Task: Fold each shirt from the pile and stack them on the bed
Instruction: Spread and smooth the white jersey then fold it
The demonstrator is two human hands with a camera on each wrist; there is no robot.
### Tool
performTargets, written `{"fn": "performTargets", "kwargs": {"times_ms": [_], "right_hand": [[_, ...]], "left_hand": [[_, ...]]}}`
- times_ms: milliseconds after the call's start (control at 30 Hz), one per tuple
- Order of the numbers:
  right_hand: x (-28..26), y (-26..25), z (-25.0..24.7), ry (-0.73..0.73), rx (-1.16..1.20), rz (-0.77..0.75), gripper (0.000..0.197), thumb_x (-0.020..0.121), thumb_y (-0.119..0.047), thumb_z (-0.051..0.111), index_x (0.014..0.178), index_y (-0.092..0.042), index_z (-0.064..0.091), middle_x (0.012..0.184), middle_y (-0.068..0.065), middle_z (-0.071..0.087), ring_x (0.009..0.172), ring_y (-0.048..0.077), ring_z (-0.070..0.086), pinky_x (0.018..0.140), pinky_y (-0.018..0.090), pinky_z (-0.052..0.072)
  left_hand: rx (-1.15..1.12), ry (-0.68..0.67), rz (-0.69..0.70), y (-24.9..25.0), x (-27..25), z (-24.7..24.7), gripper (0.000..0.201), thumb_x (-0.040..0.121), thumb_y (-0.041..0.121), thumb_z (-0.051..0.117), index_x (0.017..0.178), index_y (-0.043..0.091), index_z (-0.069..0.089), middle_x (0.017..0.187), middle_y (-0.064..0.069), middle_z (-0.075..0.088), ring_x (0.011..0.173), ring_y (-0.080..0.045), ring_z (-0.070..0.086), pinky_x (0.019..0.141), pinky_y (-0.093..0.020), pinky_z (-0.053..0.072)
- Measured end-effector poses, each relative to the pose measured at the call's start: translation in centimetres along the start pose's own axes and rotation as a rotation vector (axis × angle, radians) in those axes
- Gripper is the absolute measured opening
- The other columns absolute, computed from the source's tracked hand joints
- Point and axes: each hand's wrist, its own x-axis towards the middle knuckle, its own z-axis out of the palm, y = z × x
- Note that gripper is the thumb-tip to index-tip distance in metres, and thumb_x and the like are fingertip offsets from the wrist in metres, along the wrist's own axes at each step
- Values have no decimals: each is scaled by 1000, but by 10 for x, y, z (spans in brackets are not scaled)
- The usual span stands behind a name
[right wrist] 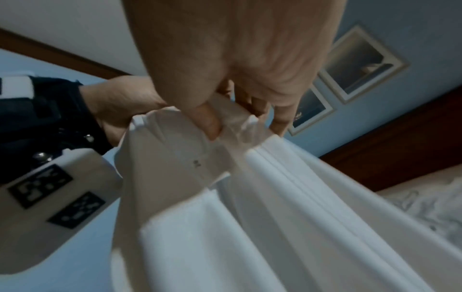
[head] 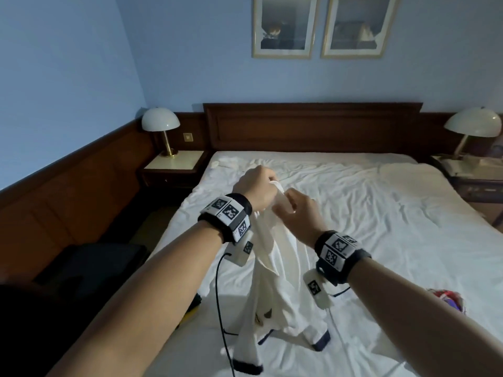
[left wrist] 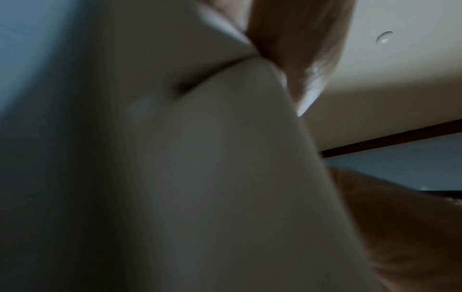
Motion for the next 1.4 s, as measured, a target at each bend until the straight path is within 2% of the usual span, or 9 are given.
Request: {"fn": "performTargets", "kwargs": {"times_ms": [133,300,500,633,733,933,1033,1233,1400], "right_hand": [[-3,20,9,58,92,140,15,95,-24,63,81,-20,64,73,-1,69,65,16,63,58,28,47],[-9,24,9,215,259,179,36,98,-31,66,69,-16,51,59,-7,46,51,7,36,51,27,34],[-27,77,1,-41,-316,321,31,93,-23,66,65,-22,53,62,-4,53,78,33,63,63,31,35],[-37,113,-28,31,-367,592,19,88,-4,56,89,-11,74,89,17,71,88,37,63,70,32,44],[-34,131,-55,178,-241,748,20,90,-2,54,103,0,70,103,25,70,92,39,65,76,42,54],[-3,120,-82,574,236,836,32,90,7,48,101,-11,72,115,22,64,95,44,66,66,52,63],[6,118,-96,716,229,799,38,88,0,52,117,-12,74,121,15,70,104,33,67,91,40,59],[18,132,-116,790,280,797,41,94,-3,52,129,-15,68,130,10,65,110,26,63,95,28,51],[30,162,-127,420,109,897,25,91,-17,68,97,7,74,93,25,75,66,29,67,48,22,56]], "left_hand": [[-58,15,-7,-6,8,-16,22,85,12,52,64,17,58,72,-2,61,79,-34,60,60,-32,36],[-88,68,-58,-16,16,-34,19,83,9,44,76,5,61,75,-12,63,75,-39,57,63,-36,42],[-199,342,-182,-56,33,-69,32,87,1,41,57,12,41,81,-31,62,94,-48,64,65,-43,42],[-216,465,-382,-108,42,-89,28,96,12,45,96,-1,71,111,-26,70,109,-43,66,92,-47,54],[-207,482,-583,-148,40,-93,40,100,17,46,133,0,61,135,-24,62,124,-42,60,105,-48,50],[-212,364,-767,-187,33,-64,35,103,10,46,130,-5,62,132,-27,63,118,-46,62,100,-52,53],[-245,376,-767,-181,24,-50,34,102,8,47,127,-3,66,132,-26,63,122,-45,60,104,-49,49],[-268,346,-793,-183,34,-30,35,101,8,47,131,-4,61,133,-27,62,119,-45,61,98,-48,52],[-378,228,-820,-179,52,-20,23,97,5,48,111,-8,60,101,-32,68,80,-46,73,76,-55,62]]}}
